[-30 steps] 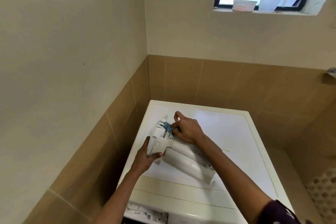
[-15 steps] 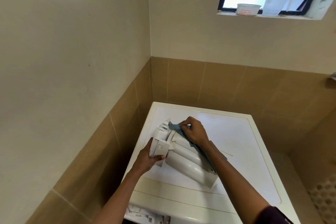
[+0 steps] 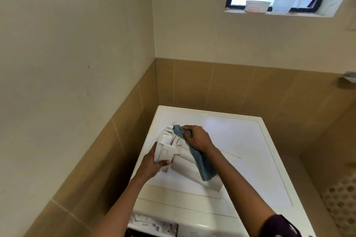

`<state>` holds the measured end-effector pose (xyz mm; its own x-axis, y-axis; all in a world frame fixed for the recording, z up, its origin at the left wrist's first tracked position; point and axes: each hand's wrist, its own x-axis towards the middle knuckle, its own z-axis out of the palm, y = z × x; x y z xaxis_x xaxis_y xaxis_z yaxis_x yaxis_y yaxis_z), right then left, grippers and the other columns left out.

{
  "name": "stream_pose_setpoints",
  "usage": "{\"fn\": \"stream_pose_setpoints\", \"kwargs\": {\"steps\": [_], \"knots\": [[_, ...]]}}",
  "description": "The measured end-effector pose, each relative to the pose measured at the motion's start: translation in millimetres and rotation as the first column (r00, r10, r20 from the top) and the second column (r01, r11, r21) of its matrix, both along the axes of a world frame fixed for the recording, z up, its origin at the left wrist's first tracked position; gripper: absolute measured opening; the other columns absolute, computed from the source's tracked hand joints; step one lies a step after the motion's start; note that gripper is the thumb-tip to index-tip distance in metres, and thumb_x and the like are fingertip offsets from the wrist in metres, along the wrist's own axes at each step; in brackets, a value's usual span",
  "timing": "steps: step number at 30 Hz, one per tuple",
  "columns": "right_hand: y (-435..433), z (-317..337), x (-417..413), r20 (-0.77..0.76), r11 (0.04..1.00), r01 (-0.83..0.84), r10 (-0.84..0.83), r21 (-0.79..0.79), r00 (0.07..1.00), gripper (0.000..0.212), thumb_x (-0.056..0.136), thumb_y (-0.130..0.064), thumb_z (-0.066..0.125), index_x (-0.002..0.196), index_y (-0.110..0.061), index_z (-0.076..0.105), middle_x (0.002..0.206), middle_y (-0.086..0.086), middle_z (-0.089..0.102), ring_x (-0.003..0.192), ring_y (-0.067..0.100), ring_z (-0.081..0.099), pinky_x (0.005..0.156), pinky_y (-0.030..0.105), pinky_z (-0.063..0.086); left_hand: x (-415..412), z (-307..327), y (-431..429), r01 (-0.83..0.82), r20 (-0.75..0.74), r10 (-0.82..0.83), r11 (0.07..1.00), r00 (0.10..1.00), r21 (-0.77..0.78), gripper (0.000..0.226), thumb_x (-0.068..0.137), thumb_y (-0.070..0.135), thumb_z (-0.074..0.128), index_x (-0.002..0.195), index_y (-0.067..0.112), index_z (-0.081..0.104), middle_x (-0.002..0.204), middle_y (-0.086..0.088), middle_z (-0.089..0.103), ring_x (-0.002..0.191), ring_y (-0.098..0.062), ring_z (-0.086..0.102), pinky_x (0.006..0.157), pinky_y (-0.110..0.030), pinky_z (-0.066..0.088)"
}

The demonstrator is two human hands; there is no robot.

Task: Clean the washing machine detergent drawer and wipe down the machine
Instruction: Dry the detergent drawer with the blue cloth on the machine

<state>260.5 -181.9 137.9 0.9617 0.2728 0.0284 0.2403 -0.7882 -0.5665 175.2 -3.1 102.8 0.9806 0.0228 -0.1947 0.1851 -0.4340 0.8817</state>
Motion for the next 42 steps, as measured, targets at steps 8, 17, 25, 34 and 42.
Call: {"fn": "stream_pose_setpoints", "kwargs": {"steps": [8,17,25,34,42], "knots": [[-84.1,-5.5,-31.6,0.001,0.989,0.063,-0.064,-0.135,0.998,0.030,0.097,-0.033,0.043,0.115,-0.022,0.065,0.111,0.001,0.069,0.103,0.023,0.061,0.073,0.025,0.039,-0.9,1.0,1.3,-0.007,0.024,0.008,1.000,1.000,-0.021,0.082,0.077,0.015,0.073,0.144,0.018,0.027,0.131,-0.008,0.052,0.121,-0.027,0.048,0.092,-0.033,0.044],[-154.6,-9.7,-63.8,-0.048,0.947,0.229,-0.246,-0.224,0.968,0.031,0.098,-0.024,0.045,0.125,-0.021,0.059,0.124,-0.001,0.063,0.113,0.022,0.057,0.081,0.025,0.040,-0.8,8.5,-2.5,0.010,0.031,-0.010,1.000,0.999,-0.005,0.080,0.077,0.013,0.072,0.143,0.015,0.027,0.135,-0.015,0.050,0.122,-0.030,0.048,0.097,-0.040,0.044],[-144.3,24.7,-63.2,0.087,0.851,0.495,-0.515,0.177,0.853,0.026,0.094,-0.011,0.048,0.113,-0.012,0.065,0.104,0.009,0.070,0.094,0.027,0.063,0.071,0.024,0.037,18.8,70.9,5.5,0.065,0.255,-0.147,0.951,0.956,0.302,0.065,0.079,0.018,0.073,0.134,0.011,0.040,0.128,-0.008,0.055,0.118,-0.027,0.052,0.080,-0.025,0.040],[-38.7,79.5,-50.6,-0.188,0.573,0.333,-0.299,0.748,0.936,0.039,0.099,-0.031,0.043,0.082,-0.004,0.065,0.078,0.010,0.063,0.072,0.015,0.056,0.069,0.028,0.044,23.3,124.6,-35.0,0.023,0.291,-0.342,0.681,0.894,0.732,0.068,0.081,0.040,0.067,0.140,0.029,0.036,0.131,-0.003,0.051,0.116,-0.024,0.052,0.089,-0.034,0.043],[-56.4,88.2,-51.9,-0.569,0.483,0.606,-0.241,0.632,0.786,0.033,0.087,-0.029,0.063,0.103,0.000,0.062,0.077,0.006,0.065,0.065,0.017,0.060,0.054,0.025,0.044,9.7,122.8,-67.3,-0.002,0.254,-0.427,0.510,0.868,0.860,0.060,0.086,0.040,0.060,0.140,0.034,0.034,0.137,-0.001,0.046,0.124,-0.021,0.044,0.102,-0.037,0.029]]}}
